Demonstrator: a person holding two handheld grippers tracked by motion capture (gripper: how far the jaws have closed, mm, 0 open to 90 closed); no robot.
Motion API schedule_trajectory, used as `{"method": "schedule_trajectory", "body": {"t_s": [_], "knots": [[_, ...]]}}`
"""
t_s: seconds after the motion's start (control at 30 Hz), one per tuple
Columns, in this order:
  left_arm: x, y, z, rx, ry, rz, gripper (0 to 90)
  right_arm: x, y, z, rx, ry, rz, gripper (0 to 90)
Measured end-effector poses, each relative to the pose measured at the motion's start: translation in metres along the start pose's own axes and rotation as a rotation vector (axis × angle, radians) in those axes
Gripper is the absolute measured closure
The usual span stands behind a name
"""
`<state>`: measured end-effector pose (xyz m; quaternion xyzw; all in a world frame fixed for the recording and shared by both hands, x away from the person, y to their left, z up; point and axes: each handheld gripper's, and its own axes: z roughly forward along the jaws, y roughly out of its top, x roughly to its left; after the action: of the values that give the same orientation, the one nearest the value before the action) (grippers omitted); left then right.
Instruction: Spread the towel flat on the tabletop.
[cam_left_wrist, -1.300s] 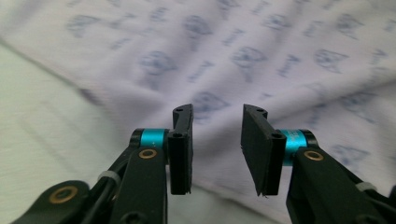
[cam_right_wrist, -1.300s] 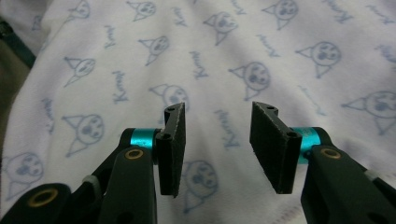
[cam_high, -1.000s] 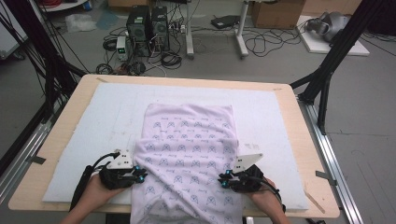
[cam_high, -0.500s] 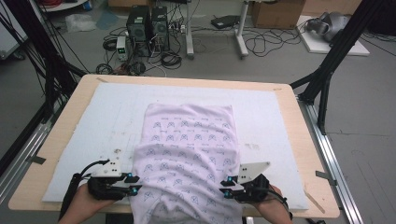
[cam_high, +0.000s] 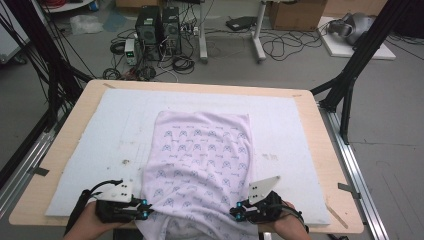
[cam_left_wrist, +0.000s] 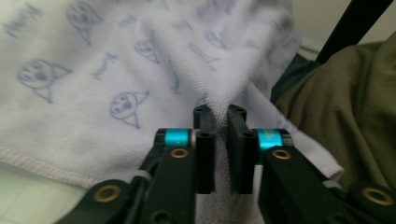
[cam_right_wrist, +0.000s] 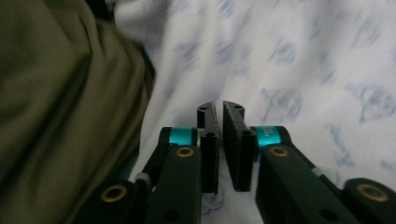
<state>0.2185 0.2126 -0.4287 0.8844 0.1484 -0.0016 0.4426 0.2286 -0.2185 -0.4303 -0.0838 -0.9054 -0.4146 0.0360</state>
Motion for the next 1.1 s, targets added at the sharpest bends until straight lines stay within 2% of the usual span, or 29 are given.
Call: {"method": "schedule_trajectory", "body": {"t_s": [0.03, 0.07, 0.1, 0.17, 0.2, 0.27, 0.33, 0.37, 0.4, 0.43, 0.5, 0.53, 0.57, 0.6, 0.67, 0.7, 0.73, 0.8, 0.87, 0.93, 1.0, 1.07, 1.1], "knots": [[0.004, 0.0, -0.002, -0.006, 0.032, -0.015, 74.9, -0.001, 0.003, -0.003, -0.023, -0.011, 0.004, 78.6], [0.011, 0.002, -0.002, -0.011, 0.061, -0.037, 67.3, -0.005, 0.005, -0.005, -0.042, -0.053, 0.007, 74.3], [0.015, 0.003, -0.001, -0.013, 0.072, -0.048, 62.0, -0.013, 0.008, -0.006, -0.045, -0.098, 0.021, 71.5], [0.026, 0.006, 0.004, -0.007, 0.1, -0.07, 56.8, -0.026, 0.009, -0.006, -0.046, -0.151, 0.045, 67.7], [0.029, 0.007, 0.007, -0.004, 0.11, -0.071, 55.4, -0.035, 0.008, -0.005, -0.025, -0.192, 0.058, 65.1], [0.035, 0.008, 0.014, 0.021, 0.112, -0.079, 54.9, -0.044, 0.006, 0.0, 0.034, -0.236, 0.08, 63.0], [0.035, 0.007, 0.022, 0.046, 0.096, -0.077, 59.0, -0.05, 0.001, 0.005, 0.084, -0.252, 0.076, 64.4], [0.032, 0.005, 0.022, 0.044, 0.104, -0.056, 66.6, -0.05, 0.0, 0.004, 0.066, -0.248, 0.085, 66.1], [0.031, 0.005, 0.021, 0.046, 0.061, -0.049, 73.4, -0.049, -0.001, 0.004, 0.064, -0.247, 0.083, 69.6], [0.027, 0.004, 0.021, 0.051, 0.07, -0.029, 84.4, -0.048, -0.002, 0.003, 0.062, -0.247, 0.077, 74.3], [0.022, 0.003, 0.017, 0.065, 0.061, -0.013, 85.9, -0.045, -0.002, 0.004, 0.058, -0.225, 0.055, 87.0], [0.018, 0.002, 0.014, 0.073, 0.042, -0.004, 86.1, -0.043, -0.002, 0.004, 0.061, -0.222, 0.046, 87.7], [0.014, 0.0, 0.01, 0.076, 0.031, 0.001, 86.1, -0.042, -0.003, 0.004, 0.061, -0.189, 0.047, 88.1], [0.011, -0.002, 0.006, 0.084, 0.019, 0.008, 85.9, -0.04, -0.003, 0.003, 0.063, -0.152, 0.053, 88.1], [0.006, -0.005, -0.004, 0.077, 0.011, 0.008, 81.1, -0.032, -0.003, -0.002, 0.053, -0.154, 0.033, 89.2], [0.005, -0.006, -0.008, 0.07, 0.017, 0.001, 72.6, -0.029, -0.003, -0.004, 0.026, -0.133, 0.043, 87.0], [0.006, -0.006, -0.012, 0.056, 0.021, -0.015, 63.2, -0.027, -0.003, -0.007, 0.003, -0.138, 0.047, 83.1], [0.01, -0.003, -0.019, 0.041, 0.017, -0.029, 51.9, -0.024, 0.001, -0.007, -0.004, -0.133, 0.05, 73.9], [0.015, 0.001, -0.02, 0.017, 0.033, -0.044, 48.8, -0.022, 0.005, -0.001, -0.004, -0.12, 0.043, 69.7], [0.018, 0.006, -0.013, 0.009, 0.034, -0.05, 49.5, -0.021, 0.011, 0.008, 0.0, -0.114, 0.039, 63.8], [0.022, 0.011, -0.002, 0.031, 0.054, -0.048, 51.2, -0.021, 0.019, 0.021, 0.015, -0.094, 0.016, 61.9], [0.026, 0.014, 0.011, 0.043, 0.071, -0.053, 54.7, -0.022, 0.024, 0.032, 0.024, -0.083, 0.014, 59.8], [0.028, 0.015, 0.017, 0.055, 0.061, -0.054, 56.2, -0.022, 0.026, 0.037, 0.028, -0.075, 0.013, 58.6]]}}
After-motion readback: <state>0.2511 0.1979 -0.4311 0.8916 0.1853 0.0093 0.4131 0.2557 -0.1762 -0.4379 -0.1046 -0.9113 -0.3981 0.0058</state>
